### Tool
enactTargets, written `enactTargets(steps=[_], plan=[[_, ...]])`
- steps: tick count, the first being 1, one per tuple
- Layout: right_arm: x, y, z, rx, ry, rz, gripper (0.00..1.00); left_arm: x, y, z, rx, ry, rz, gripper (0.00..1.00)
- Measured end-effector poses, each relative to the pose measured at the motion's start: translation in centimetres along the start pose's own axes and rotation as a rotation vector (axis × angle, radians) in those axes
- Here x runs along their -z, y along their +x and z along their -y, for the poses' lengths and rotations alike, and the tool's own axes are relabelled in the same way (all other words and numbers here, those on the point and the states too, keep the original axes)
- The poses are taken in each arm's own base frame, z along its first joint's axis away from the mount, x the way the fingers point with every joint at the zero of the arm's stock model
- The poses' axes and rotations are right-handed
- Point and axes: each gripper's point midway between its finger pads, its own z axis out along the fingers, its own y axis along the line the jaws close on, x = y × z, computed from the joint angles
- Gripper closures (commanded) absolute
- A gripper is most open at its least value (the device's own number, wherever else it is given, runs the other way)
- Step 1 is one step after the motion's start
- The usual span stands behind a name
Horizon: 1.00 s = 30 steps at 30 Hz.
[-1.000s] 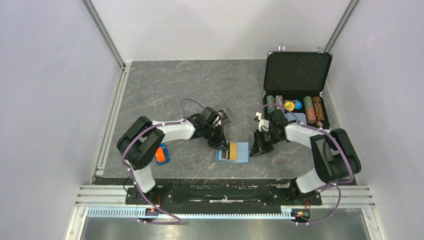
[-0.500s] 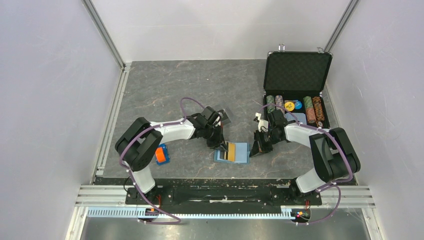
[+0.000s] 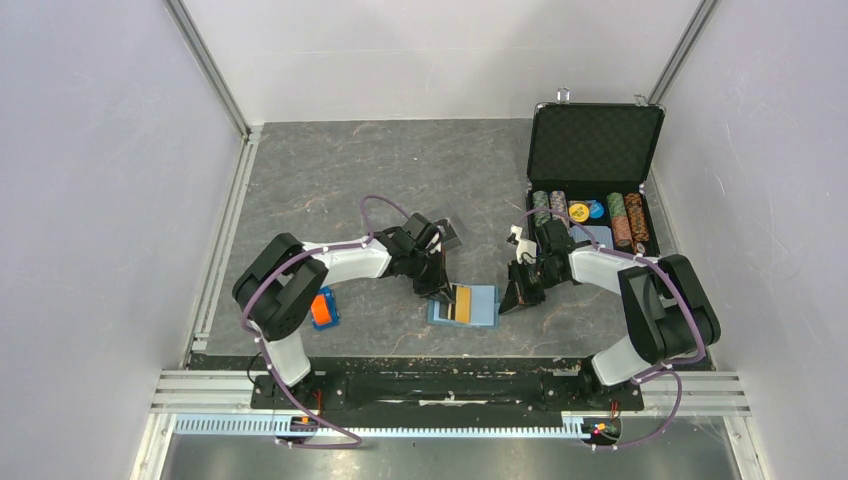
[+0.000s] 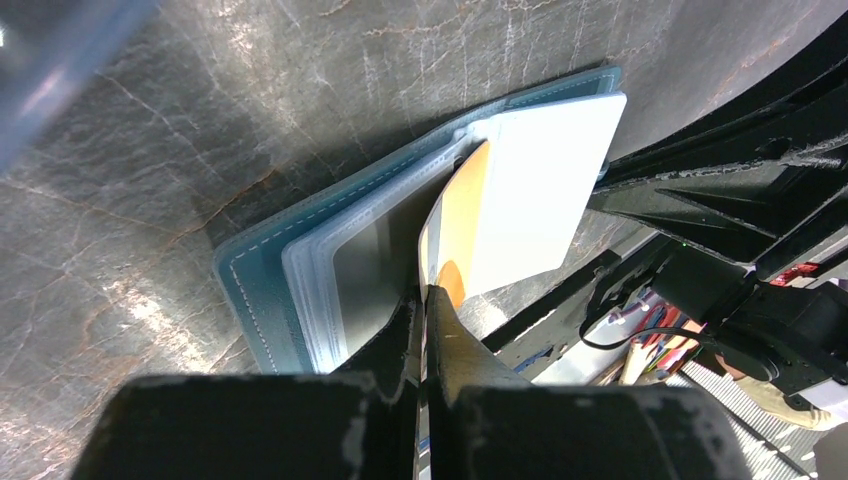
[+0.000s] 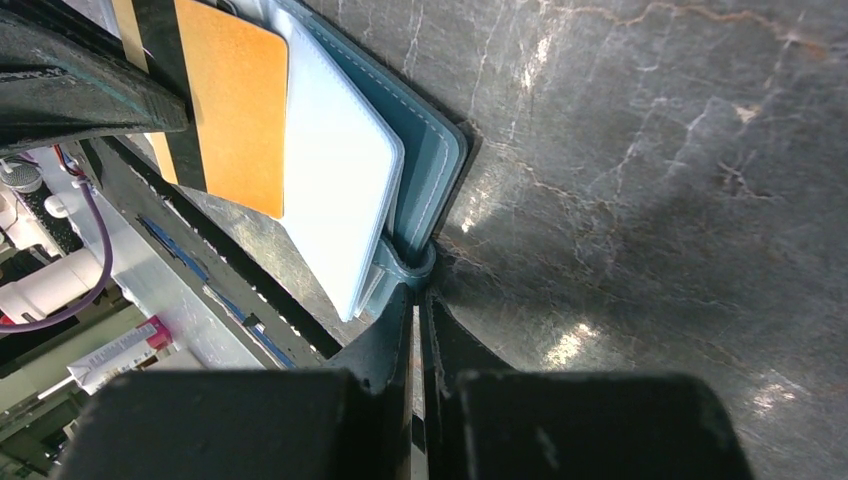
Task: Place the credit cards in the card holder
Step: Insert the credit card into the card holder.
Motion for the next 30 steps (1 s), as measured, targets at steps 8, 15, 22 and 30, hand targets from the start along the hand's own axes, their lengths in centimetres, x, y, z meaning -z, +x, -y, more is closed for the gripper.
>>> enactTargets(steps=[8,15,22,30], plan=[[-0.1,0.0,-0.1,-0.002,-0.012,-0.004,1.00,-0.4,-0.1,0.4,-0.009,0.015,-0.001,0.98],[-0.1,0.2,-0.2,-0.005,-0.020,-0.009,1.00,-0.5,-0.1,0.6,-0.011,0.030,-0.007,0.98],[-0.1,0.3,-0.2,-0.009,-0.020,-0.012,1.00,-0.5,-0.3,0.9,-0.013,0.047,-0.003,0.98],[-0.1,0.6,-0.1,-0.021,-0.025,-0.020,1.00,-0.7,-0.5,1.8,-0.005,0.100,0.009,0.98]])
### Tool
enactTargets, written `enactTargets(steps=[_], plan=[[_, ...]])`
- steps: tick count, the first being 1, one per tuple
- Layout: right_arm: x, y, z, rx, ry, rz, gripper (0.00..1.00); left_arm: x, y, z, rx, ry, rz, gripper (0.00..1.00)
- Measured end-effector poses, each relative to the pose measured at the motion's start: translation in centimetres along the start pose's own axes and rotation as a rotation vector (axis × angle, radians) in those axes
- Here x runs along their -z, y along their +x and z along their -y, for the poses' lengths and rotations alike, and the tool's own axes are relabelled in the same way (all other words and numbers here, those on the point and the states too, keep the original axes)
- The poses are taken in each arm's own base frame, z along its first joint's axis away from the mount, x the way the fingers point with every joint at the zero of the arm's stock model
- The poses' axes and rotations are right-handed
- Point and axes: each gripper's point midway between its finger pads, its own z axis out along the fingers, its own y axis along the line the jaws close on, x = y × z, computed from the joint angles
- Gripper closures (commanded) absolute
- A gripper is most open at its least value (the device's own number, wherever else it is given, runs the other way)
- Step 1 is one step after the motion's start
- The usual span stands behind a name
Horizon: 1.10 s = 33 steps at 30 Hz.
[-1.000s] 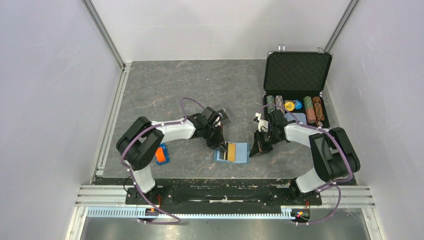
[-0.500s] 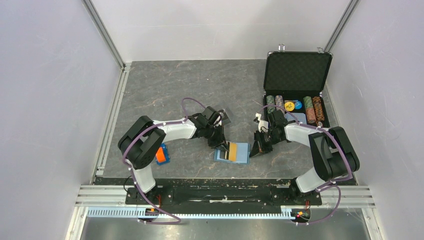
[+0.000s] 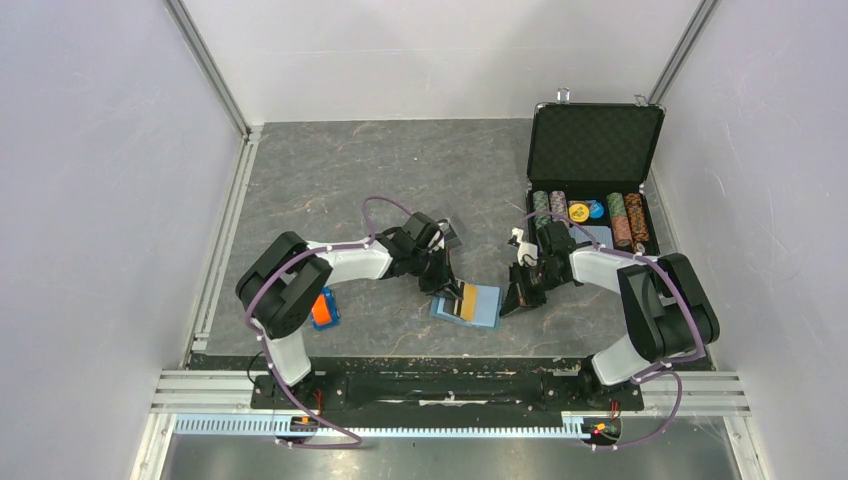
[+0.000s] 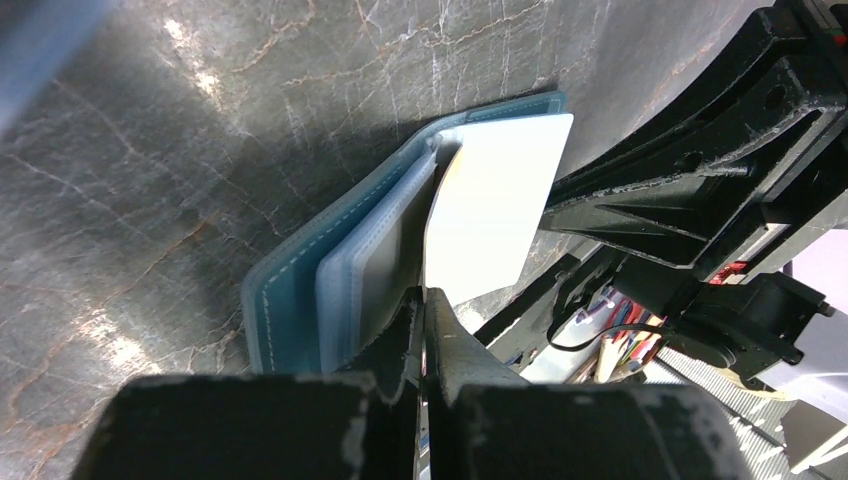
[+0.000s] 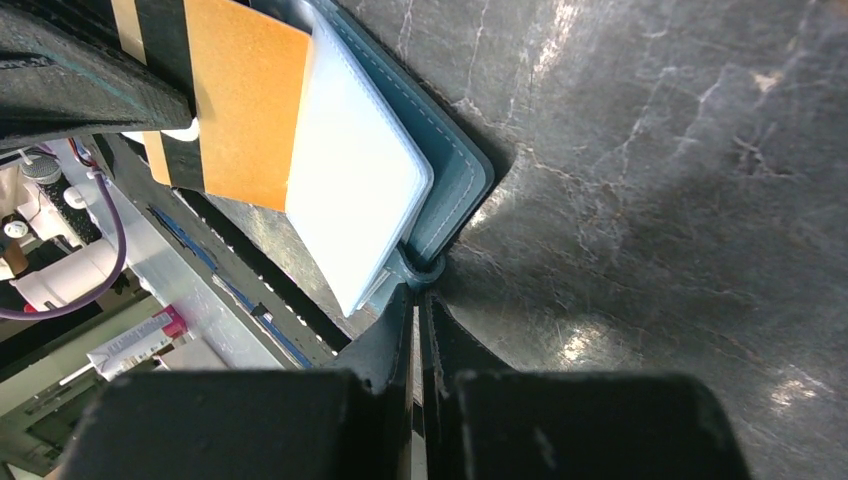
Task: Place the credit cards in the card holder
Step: Insert the credit card into the card holder.
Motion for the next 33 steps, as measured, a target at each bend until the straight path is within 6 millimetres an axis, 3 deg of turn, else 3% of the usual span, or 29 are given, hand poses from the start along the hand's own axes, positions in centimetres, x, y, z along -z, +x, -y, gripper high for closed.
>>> enactTargets(steps=[27,29,31,33], plan=[[-0.2,0.3,-0.1,-0.023,-0.029,-0.010,1.00,-1.4,0.4,0.4,-0.010,0.000,-0.004,0.97],[-0.2,0.3,-0.1,-0.027,-0.030,-0.010,1.00,-1.6,0.5,0.5,-0.012,-0.008,-0.018,0.89],[-0.2,0.3,-0.1,-0.031,-0.030,-0.011,1.00,-1.8,0.7,0.7,-0.028,-0.016,-0.030,0.72],[-0.2,0.3,-0.2,-0.034,-0.031,-0.012,1.00,-1.9,0.9,0.9,-0.053,-0.035,-0.043,0.62]])
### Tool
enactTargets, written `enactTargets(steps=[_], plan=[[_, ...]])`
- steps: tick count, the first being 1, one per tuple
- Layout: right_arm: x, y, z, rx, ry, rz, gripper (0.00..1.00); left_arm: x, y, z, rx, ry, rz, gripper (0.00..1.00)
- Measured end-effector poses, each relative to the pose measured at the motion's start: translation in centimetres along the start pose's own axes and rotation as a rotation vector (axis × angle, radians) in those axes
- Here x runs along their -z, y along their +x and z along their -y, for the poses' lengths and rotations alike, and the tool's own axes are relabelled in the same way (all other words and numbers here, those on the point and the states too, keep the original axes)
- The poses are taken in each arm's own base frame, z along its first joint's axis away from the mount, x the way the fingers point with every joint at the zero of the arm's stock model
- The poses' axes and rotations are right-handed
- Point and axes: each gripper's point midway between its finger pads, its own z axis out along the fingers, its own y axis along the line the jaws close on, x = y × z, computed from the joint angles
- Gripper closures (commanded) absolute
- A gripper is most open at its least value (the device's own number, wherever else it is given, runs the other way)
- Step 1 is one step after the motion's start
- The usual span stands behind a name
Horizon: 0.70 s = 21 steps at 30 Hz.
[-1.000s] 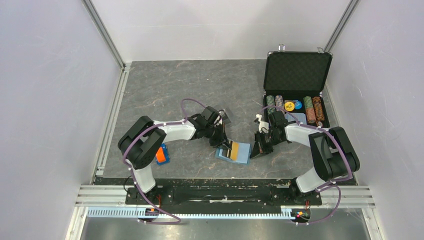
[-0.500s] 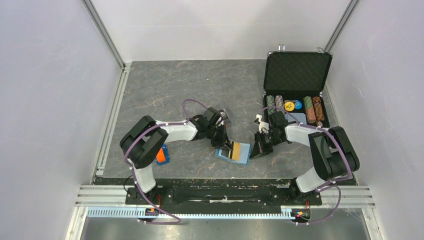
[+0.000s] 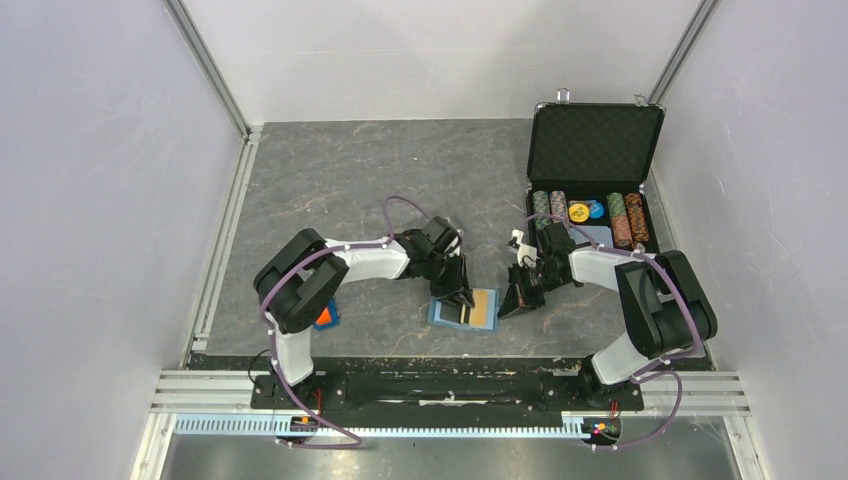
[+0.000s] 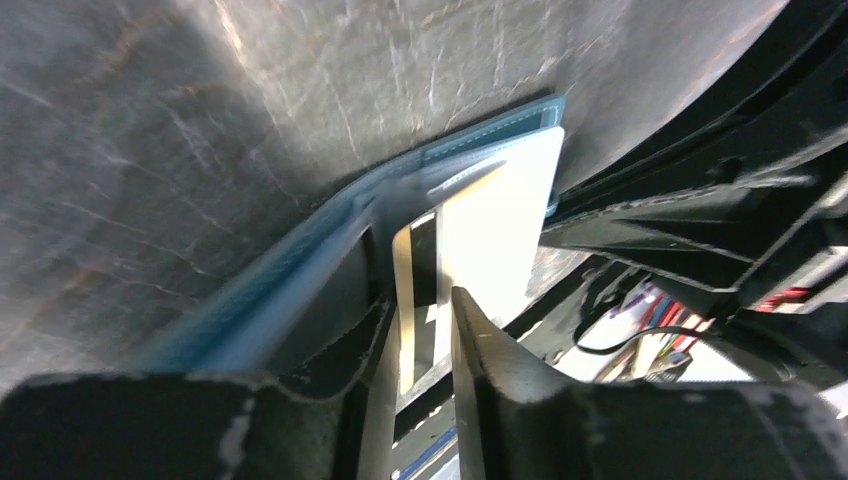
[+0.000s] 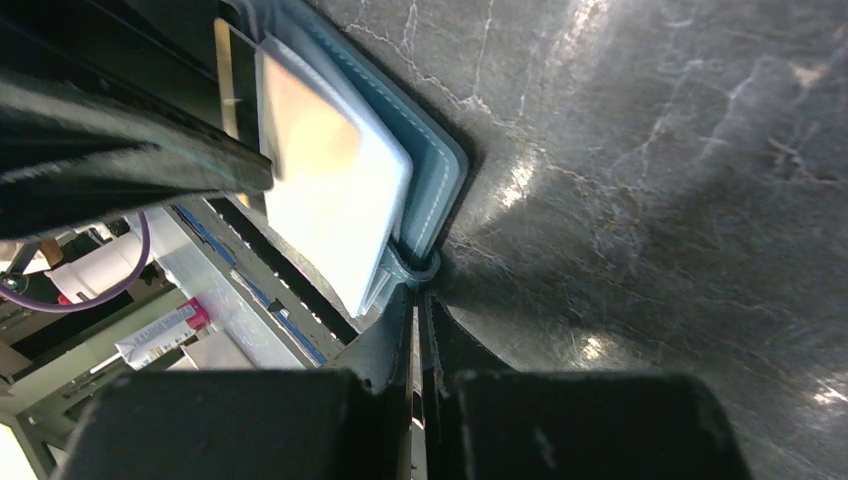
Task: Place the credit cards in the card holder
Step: Insert the credit card into the card holder.
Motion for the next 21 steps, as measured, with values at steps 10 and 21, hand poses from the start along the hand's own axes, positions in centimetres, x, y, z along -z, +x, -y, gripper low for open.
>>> enactTargets(steps=[10,21], plan=[[-0.3,0.1,-0.3,0.011,-0.003,-0.007,1.00,0.6,1.0,1.7,-0.112,-0.050,-0.060,0.00],[-0.3,0.1,-0.4,0.017,0.000,-0.016,1.00,0.6,1.0,1.7,-0.148,-0.069,-0.062,0.00]])
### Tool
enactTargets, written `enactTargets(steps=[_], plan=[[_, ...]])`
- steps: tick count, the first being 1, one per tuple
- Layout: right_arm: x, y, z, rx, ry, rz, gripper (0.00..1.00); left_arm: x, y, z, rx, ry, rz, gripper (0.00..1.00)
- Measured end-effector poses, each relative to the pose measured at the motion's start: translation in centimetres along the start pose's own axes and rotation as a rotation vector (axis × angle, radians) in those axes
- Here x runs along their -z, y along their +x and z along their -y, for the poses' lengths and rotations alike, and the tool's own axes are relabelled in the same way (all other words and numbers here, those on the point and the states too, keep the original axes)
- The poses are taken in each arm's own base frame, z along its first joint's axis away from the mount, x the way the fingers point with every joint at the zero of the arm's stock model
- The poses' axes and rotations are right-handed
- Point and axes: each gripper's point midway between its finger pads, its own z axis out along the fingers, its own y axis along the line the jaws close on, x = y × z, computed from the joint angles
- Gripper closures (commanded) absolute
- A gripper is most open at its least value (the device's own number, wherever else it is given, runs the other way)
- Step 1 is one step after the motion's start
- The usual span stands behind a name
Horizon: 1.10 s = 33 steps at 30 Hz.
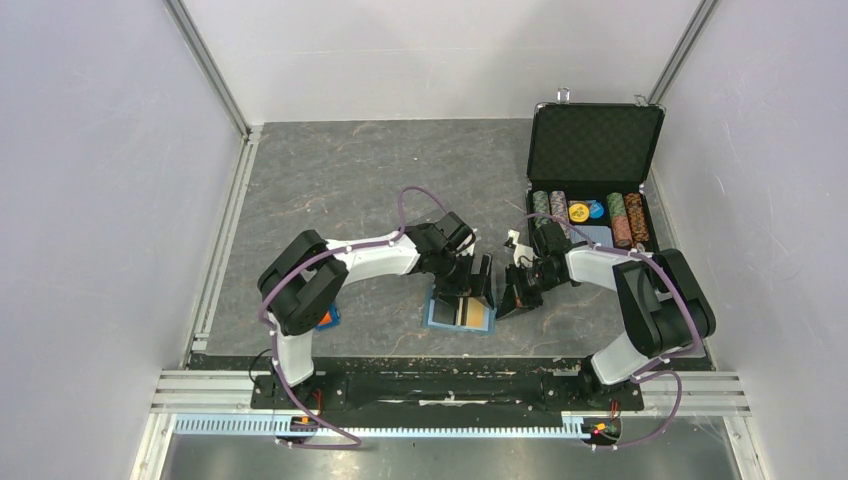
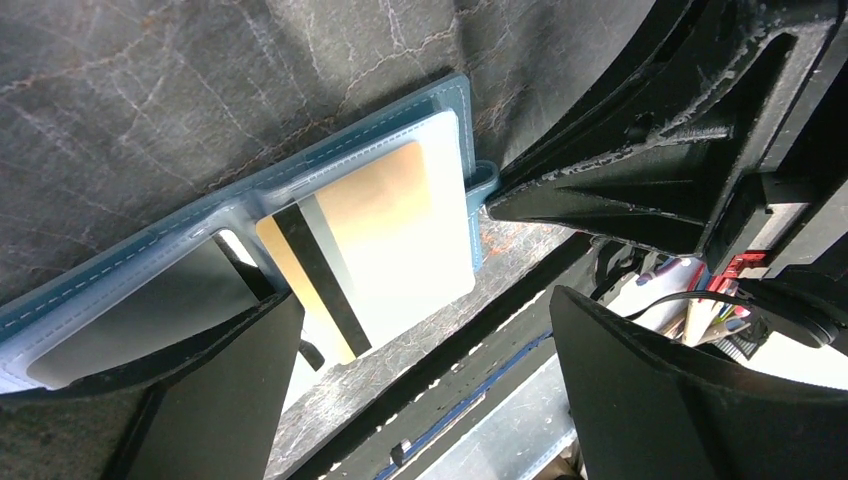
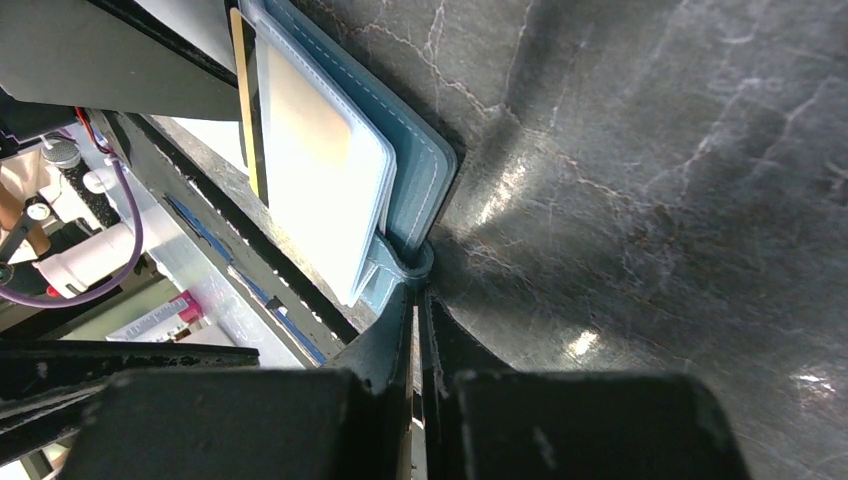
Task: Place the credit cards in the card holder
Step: Insert the credit card into the card holder, then turn over the card slot in the card holder.
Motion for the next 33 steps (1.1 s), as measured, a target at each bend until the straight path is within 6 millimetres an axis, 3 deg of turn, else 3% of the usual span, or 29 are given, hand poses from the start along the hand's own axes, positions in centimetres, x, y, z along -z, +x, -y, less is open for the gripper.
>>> enactTargets(steps=[7,15,23,26,28,29,33], plan=[[0.1,0.0,0.1,0.003,0.009,-0.006,1.00,0.0,-0.1,0.2,-0.016,0.025,0.025,0.00],[0.2,0.0,0.1,0.001,0.016,-0.008,1.00,2.2,-0.7,0.3,-0.049,0.002,0.115,0.00],[0.6,-0.1,0.5,0.013,0.057,-0.001,1.00,8.1,-2.7,0.5,-0.129,-0.073,0.354,0.02],[0.7,-0.2,0.7,0.018,0.070,0.003,1.00,9.8,-2.8,0.8,-0.140,-0.062,0.413,0.18],[0.7,-0.2,0.7,0.019,0.072,0.003,1.00,9.7,-2.8,1.0,-0.143,-0.047,0.419,0.39],[0.7,-0.2,0.7,0.019,0.072,0.003,1.00,9.4,-2.7,1.0,-0.138,-0.039,0.410,0.44],[0.7,-0.2,0.7,0.018,0.073,0.004,1.00,6.6,-1.6,0.2,-0.117,-0.018,0.326,0.51]])
